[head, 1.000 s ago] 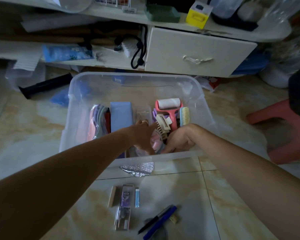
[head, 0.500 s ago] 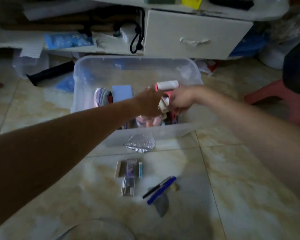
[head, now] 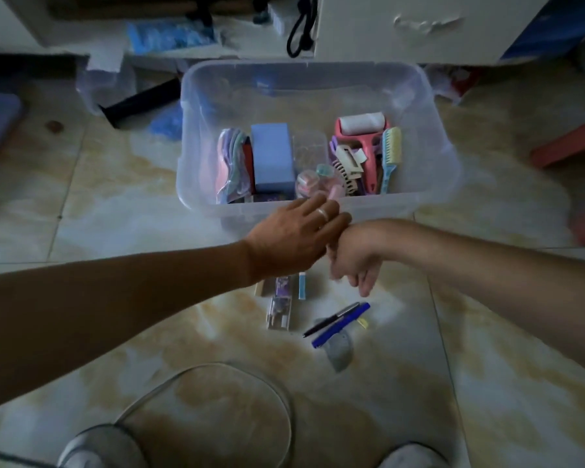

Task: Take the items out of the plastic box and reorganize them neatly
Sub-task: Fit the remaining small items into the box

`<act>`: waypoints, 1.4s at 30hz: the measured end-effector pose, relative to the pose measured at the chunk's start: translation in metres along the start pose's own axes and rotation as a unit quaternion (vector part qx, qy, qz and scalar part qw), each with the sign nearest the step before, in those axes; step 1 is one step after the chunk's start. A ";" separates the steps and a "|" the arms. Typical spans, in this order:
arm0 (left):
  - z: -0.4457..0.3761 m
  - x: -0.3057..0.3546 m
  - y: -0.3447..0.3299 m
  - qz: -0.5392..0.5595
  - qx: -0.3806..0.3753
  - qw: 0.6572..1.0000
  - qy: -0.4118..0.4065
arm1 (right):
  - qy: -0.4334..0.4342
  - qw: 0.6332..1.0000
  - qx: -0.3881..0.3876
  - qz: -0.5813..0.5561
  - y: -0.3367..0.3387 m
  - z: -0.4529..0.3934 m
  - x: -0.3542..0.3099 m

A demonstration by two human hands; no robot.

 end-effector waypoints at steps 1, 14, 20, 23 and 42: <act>0.007 0.001 -0.004 -0.003 -0.004 1.000 -0.024 | 0.011 1.000 0.017 -0.004 -0.011 -0.013 0.000; 0.113 0.029 -0.135 0.160 -0.303 0.802 0.489 | 0.040 0.960 0.216 -0.174 -0.092 -0.105 -0.030; 0.099 0.026 -0.135 0.176 -0.291 0.789 0.512 | 0.067 0.960 0.193 -0.193 -0.078 -0.114 -0.028; 0.096 0.024 -0.128 0.206 -0.300 0.770 0.524 | 0.072 0.947 0.174 -0.260 -0.076 -0.115 -0.017; 0.046 0.014 -0.069 0.482 -0.473 0.592 0.441 | 0.034 0.998 -0.041 -0.041 -0.013 -0.050 0.011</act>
Point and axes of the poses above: each hand's wrist, its own z-axis away from the middle knuckle, its own y-axis out of the back of the hand, x = y × z, the point moved 3 cm from there along -z, towards the middle knuckle, and after that the axes turned 4 degrees about x, right-handed, at the moved point
